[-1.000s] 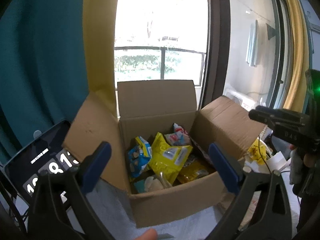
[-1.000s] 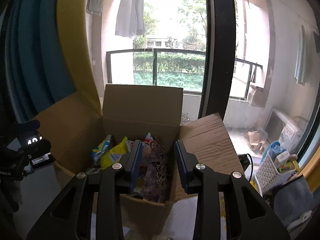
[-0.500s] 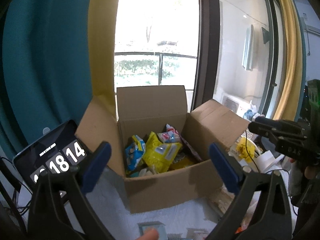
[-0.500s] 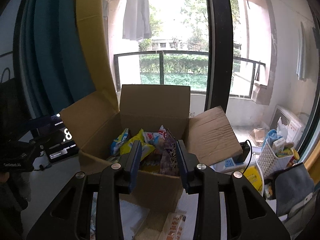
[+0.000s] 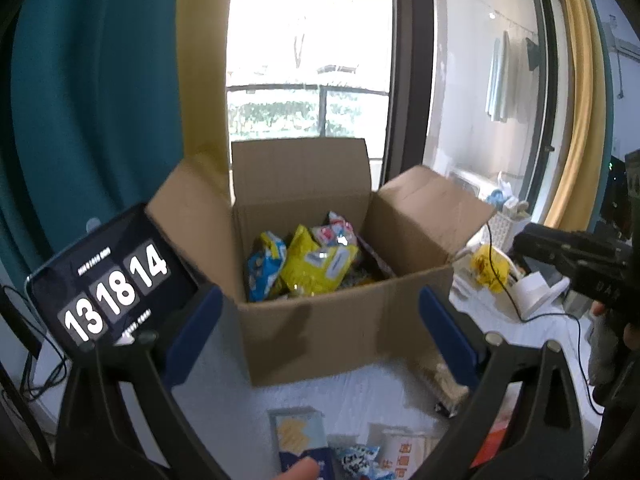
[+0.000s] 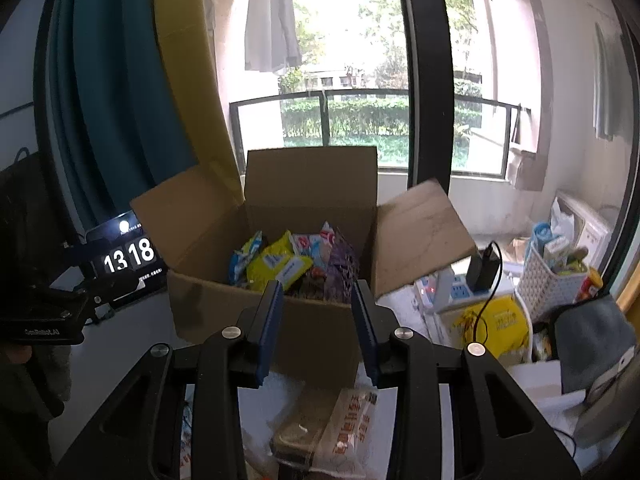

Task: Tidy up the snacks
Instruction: 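Move both tools from the box back to the snacks on the desk, then grasp the blue cracker box with left while right grasps the white bread bag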

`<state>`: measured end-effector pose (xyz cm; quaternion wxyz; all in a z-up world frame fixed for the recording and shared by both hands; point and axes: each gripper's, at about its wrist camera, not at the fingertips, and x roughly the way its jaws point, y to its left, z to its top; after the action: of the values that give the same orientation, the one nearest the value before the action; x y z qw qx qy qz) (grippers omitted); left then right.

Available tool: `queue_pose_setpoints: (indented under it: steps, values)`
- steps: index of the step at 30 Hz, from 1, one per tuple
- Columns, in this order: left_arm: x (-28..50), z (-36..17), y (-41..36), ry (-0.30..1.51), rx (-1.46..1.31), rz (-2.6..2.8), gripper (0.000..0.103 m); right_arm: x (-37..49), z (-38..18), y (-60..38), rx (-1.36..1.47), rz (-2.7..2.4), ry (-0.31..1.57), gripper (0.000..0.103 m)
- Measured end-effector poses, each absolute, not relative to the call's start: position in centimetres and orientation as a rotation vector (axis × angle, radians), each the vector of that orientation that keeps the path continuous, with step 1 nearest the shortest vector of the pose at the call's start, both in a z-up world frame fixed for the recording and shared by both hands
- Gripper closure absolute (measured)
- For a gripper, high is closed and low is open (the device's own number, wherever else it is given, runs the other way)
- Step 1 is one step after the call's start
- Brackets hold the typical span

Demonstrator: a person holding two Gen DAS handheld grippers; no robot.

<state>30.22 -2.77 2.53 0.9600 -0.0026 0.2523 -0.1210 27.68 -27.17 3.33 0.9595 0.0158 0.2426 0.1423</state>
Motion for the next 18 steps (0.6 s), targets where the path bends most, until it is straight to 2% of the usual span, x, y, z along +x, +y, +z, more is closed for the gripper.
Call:
queue_pose_setpoints:
  steps: [14, 18]
  values:
    - [30.0, -5.1, -2.7, 0.685, 0.009, -0.194, 0.004, 27.5, -3.0, -30.5, 0.134, 0.294, 0.62, 0.064]
    - [30.1, -7.2, -2.5, 0.738, 0.022, -0.18, 0.004, 27.9, -5.2, -31.2, 0.16, 0.296, 0.666, 0.05]
